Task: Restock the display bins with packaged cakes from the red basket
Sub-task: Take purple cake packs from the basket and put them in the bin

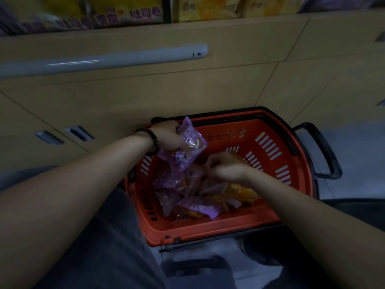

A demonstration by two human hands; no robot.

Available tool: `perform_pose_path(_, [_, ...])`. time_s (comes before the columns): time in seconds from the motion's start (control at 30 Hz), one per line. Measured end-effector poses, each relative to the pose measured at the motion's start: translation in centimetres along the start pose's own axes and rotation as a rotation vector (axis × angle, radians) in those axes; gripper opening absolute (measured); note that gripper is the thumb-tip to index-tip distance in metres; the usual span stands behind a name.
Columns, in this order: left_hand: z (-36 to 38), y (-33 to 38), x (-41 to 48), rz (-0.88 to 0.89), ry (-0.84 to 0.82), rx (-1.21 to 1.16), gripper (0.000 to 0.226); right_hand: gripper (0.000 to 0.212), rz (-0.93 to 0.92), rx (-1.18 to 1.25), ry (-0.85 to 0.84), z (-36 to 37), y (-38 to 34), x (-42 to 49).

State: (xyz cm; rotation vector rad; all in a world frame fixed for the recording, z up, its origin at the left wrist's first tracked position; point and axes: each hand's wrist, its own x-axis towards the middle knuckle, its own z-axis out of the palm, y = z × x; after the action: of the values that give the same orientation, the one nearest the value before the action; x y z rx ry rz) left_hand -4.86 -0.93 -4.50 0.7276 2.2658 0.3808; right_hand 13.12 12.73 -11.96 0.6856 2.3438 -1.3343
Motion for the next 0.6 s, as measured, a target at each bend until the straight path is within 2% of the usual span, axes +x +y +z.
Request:
perform_pose_path(0.03, [0.0, -0.1, -0.1, 0.016, 0.003, 0.067, 0.040, 0.004, 0.023, -0.172, -0.088, 1.0, 0.1, 0.1])
perform_pose_path(0.13, [0.6, -0.7, 0.1, 0.057, -0.032, 0.228, 0.042, 0.057, 0.177, -0.344, -0.388, 4.7, 0.1, -0.1])
perform_pose_path(0.2, [0.8, -1.1, 0.3, 0.076, -0.049, 0.279, 0.040, 0.075, 0.209, -0.461, -0.443, 6.3, -0.2, -0.5])
perform_pose_path(0.3, [0.8, -1.7, 0.5, 0.097, -0.057, 0.318, 0.041, 0.087, 0.154, -0.570, -0.410, 7.3, 0.5, -0.7])
perform_pose_path(0.37, [0.7, -2.1, 0.6, 0.107, -0.053, 0.343, 0.038, 0.074, 0.212, -0.604, -0.434, 7.0, 1.3, 0.4])
perform_pose_path(0.43, [0.4, -2.4, 0.6, 0.108, -0.057, 0.373, 0.036, 0.056, 0.261, -0.474, -0.441, 5.5, 1.7, 0.8])
perform_pose_path(0.6, [-0.2, -3.0, 0.6, 0.121, -0.078, 0.412, 0.040, 0.037, 0.075, -0.191, -0.380, 2.1, 1.3, 0.6])
